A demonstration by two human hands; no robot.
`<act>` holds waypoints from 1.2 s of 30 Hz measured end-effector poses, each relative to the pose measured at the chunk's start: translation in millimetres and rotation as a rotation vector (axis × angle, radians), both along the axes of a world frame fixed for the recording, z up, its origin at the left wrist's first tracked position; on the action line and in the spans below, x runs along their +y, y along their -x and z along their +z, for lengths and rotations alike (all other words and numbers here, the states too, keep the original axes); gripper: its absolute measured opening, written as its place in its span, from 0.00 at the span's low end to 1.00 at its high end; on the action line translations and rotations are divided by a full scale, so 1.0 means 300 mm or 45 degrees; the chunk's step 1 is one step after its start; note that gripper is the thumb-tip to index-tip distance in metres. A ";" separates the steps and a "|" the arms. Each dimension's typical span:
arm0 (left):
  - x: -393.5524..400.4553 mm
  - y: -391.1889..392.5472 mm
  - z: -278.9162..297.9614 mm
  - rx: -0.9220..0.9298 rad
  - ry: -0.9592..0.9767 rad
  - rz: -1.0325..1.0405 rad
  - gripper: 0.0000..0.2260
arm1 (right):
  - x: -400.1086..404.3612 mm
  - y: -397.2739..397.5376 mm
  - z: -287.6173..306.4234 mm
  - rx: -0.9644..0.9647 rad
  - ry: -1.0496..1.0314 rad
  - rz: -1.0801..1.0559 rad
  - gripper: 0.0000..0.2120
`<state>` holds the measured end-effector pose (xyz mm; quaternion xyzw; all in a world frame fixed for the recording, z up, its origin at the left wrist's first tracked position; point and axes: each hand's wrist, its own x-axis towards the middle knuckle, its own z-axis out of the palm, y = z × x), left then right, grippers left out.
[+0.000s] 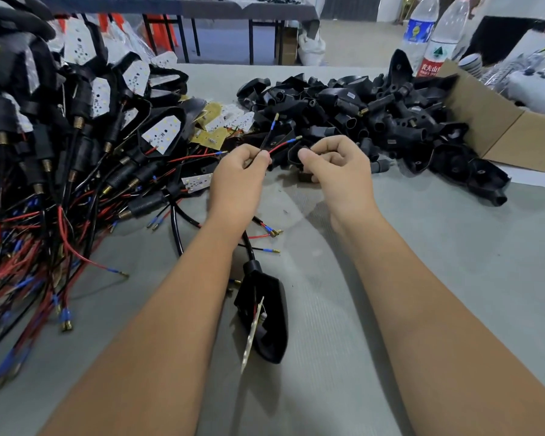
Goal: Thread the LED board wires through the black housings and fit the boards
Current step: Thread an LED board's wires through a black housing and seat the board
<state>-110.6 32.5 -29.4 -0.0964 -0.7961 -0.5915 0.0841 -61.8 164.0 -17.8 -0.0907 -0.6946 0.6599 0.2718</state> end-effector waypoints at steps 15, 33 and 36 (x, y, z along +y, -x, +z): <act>0.012 -0.017 0.020 -0.020 -0.224 -0.169 0.06 | 0.042 0.033 0.007 -0.124 0.940 0.206 0.06; 0.001 -0.007 0.013 -0.065 -0.250 -0.109 0.08 | 0.026 0.014 0.012 0.050 0.811 0.299 0.07; -0.002 -0.015 0.025 -0.100 -0.293 -0.120 0.07 | 0.026 0.013 0.006 0.042 0.730 0.284 0.06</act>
